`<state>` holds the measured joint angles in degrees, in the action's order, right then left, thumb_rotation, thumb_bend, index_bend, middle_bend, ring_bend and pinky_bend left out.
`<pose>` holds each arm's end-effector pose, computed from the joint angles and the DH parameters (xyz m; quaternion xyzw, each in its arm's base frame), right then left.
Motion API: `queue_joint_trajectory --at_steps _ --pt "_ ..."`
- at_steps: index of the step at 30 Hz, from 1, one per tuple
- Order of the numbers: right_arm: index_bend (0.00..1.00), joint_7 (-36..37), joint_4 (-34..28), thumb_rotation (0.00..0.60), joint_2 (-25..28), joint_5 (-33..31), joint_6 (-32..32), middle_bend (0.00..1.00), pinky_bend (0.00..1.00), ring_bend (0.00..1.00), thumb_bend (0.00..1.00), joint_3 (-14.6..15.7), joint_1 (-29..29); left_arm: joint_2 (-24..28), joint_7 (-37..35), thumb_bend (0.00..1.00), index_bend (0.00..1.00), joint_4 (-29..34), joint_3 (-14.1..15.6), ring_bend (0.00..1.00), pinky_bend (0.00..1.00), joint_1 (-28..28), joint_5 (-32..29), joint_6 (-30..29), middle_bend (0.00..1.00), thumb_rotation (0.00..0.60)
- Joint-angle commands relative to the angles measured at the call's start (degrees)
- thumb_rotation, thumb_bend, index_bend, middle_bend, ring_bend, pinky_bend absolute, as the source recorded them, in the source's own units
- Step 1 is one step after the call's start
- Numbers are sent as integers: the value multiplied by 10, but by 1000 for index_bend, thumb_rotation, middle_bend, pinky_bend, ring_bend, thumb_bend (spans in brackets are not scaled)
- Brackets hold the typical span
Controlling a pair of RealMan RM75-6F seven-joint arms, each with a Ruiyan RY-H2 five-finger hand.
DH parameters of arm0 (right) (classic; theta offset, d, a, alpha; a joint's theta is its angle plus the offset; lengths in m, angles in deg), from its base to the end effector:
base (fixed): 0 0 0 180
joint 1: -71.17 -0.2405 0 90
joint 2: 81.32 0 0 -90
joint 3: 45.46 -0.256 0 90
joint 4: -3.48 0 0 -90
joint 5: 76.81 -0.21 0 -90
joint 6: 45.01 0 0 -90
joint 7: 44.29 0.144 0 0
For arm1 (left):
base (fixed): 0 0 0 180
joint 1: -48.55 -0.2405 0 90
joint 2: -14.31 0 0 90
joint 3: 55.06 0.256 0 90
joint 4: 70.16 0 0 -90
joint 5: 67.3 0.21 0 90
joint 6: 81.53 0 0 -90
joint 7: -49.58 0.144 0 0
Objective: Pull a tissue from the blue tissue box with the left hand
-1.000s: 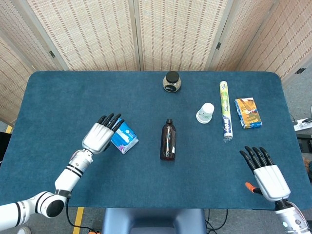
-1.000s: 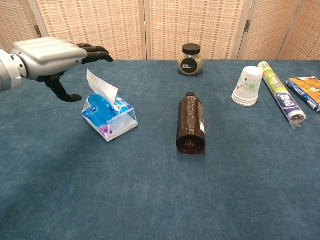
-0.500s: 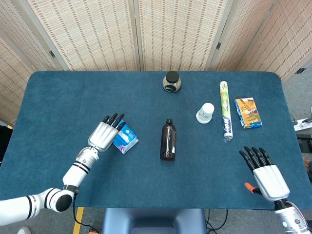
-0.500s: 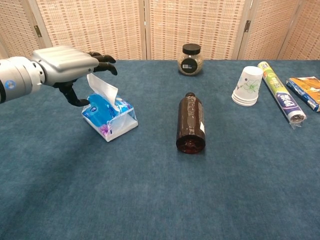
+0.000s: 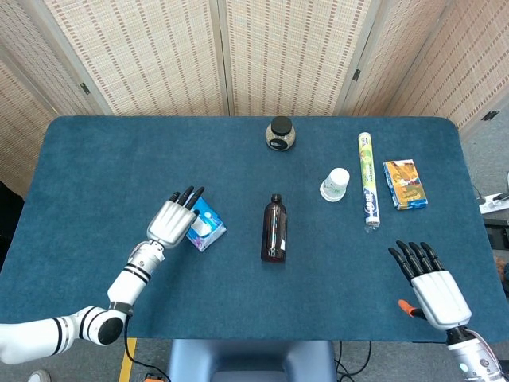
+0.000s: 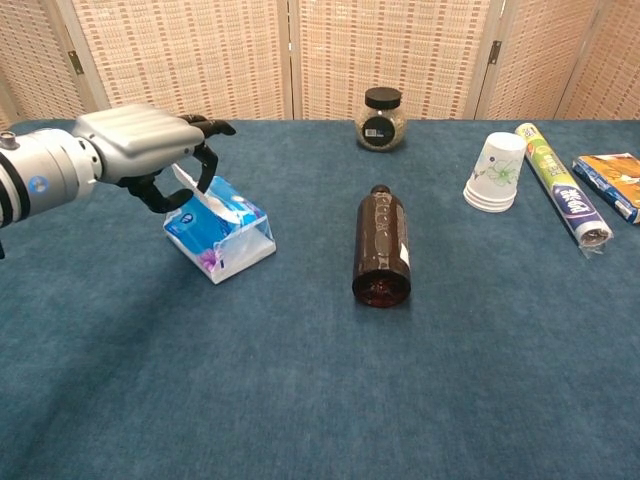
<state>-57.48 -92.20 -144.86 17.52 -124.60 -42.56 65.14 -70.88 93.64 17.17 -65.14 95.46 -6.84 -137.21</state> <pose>-0.2907 -0.1606 0.1240 0.7117 -0.3365 0.3116 0.5321 -0.1274 0.3591 0.0034 -0.8046 -0.1970 -0.2846 0.4825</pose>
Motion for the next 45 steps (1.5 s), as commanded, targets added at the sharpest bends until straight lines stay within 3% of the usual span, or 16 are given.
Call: queue_joint_trajectory --at_steps 1,13,26,30,34,40,45 --pt "0 -1 0 600 0 1 0 0 0 0 26 0 0 3 -7 621 577 2 5 50 265 -1 6 -5 45 600" --pt "0 -1 -1 600 1 7 -4 0 0 0 26 3 1 54 -12 601 598 81 12 54 268 -11 31 -45 53 600" --pt "0 11 -3 600 8 33 -29 0 0 0 26 13 11 154 77 600 599 252 -14 55 268 -10 16 -116 51 600" --pt "0 16 -3 600 11 43 -38 0 0 0 26 15 13 171 68 600 599 292 -22 60 269 -14 2 -127 52 600" --pt "0 20 -2 600 12 49 -42 0 0 0 26 17 15 181 108 599 600 292 0 65 275 -12 1 -127 51 600" --pt "0 21 -2 600 13 58 -48 0 0 0 26 20 18 156 101 601 609 259 24 72 278 -20 -8 -130 56 600" --pt "0 23 -3 600 14 59 -51 0 0 0 26 19 19 181 89 602 614 296 -15 80 280 -14 -16 -155 65 600"
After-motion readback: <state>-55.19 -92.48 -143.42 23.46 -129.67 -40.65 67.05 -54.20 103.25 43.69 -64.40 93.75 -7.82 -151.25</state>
